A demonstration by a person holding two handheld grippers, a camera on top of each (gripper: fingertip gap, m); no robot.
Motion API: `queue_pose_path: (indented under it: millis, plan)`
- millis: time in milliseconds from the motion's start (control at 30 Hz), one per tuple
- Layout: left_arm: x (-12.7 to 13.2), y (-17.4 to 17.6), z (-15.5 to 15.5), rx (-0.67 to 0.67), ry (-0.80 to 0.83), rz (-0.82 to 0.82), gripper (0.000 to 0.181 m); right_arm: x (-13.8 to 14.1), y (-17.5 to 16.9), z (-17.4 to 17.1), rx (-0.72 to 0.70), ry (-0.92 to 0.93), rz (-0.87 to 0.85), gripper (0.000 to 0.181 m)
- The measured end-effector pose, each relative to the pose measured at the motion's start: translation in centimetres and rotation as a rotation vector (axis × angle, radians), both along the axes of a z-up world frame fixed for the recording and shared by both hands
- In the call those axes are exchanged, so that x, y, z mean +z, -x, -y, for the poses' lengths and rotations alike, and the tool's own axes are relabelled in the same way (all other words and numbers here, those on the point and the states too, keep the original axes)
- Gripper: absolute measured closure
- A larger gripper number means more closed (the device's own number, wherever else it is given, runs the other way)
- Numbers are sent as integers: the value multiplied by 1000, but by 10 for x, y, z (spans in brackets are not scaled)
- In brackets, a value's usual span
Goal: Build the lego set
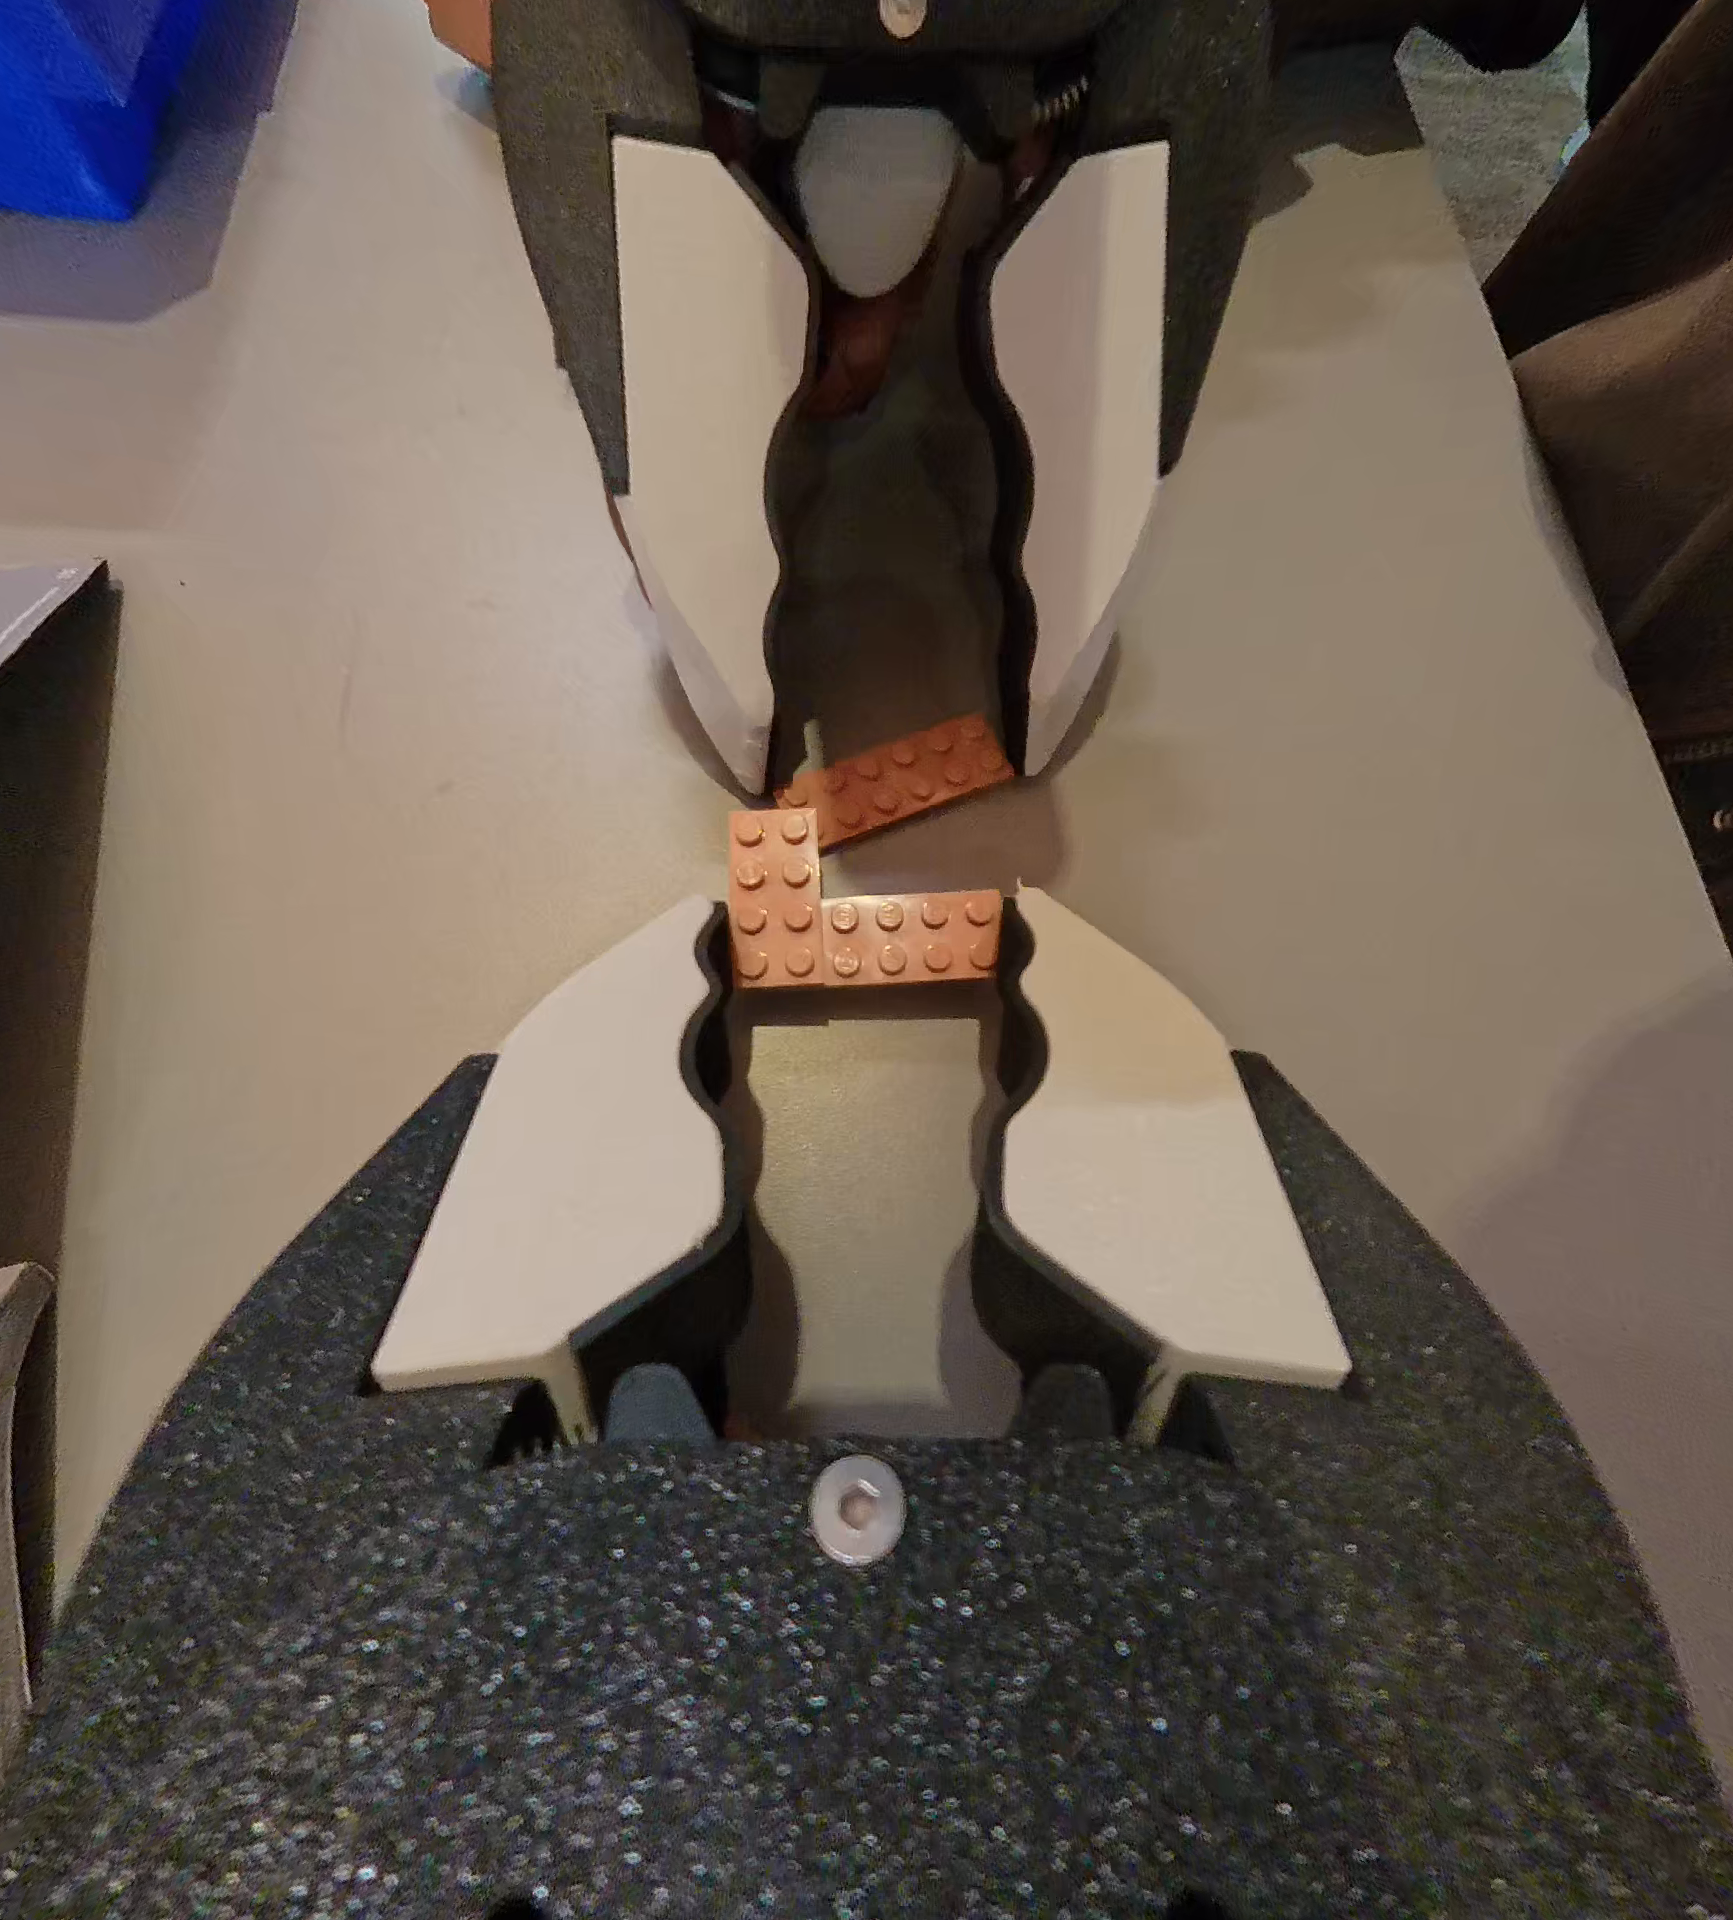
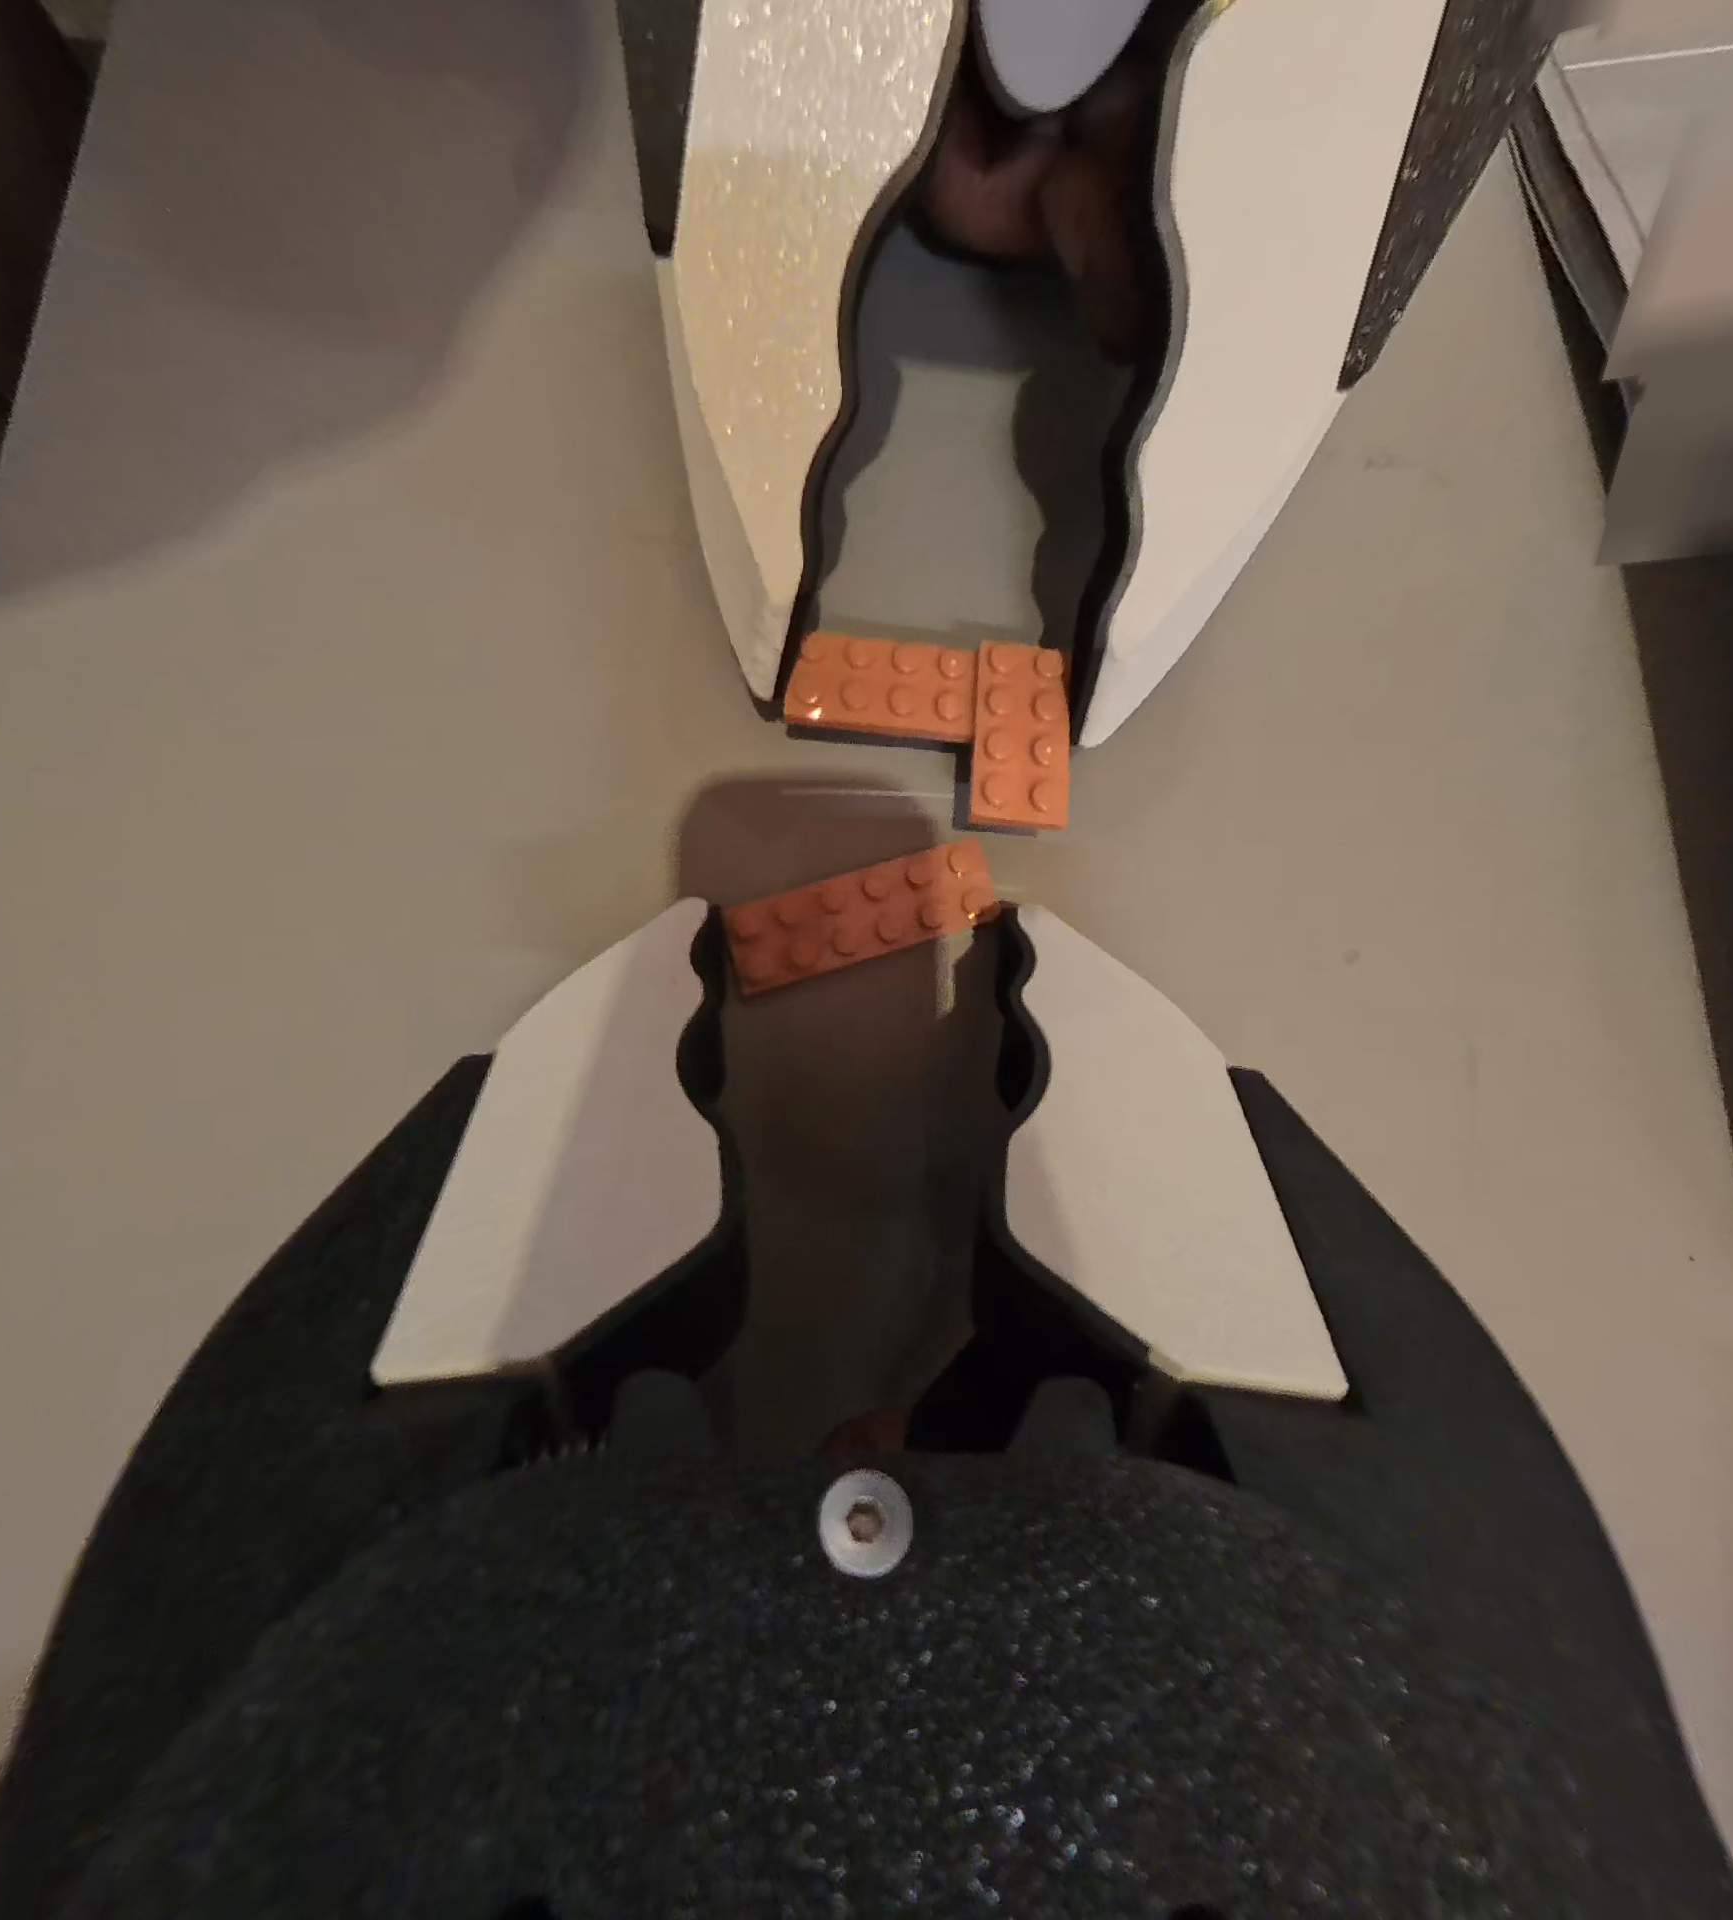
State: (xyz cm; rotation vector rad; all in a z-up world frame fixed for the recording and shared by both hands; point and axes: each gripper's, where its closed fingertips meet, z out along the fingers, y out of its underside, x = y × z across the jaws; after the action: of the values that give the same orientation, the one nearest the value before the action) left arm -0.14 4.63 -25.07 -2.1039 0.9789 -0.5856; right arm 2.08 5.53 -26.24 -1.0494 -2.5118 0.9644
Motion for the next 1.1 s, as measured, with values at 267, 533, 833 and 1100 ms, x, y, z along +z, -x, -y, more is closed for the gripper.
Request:
queue_pose_path:
  millis: [267,533,833,1100]
  plan:
    - [5,-1,-6,40,-10,43,132,16,12,-3,-123,87,-55,131]
    - [3,0,-9,68,-4,26,132,16,18,-1,-173,111,-93,131]
    - [-6,2,-14,99,-29,-87,132,13,21,-5,-210,39,-130,131]
    - [-8,2,-15,121,-25,-122,132,10,22,-7,-209,-13,-148,131]
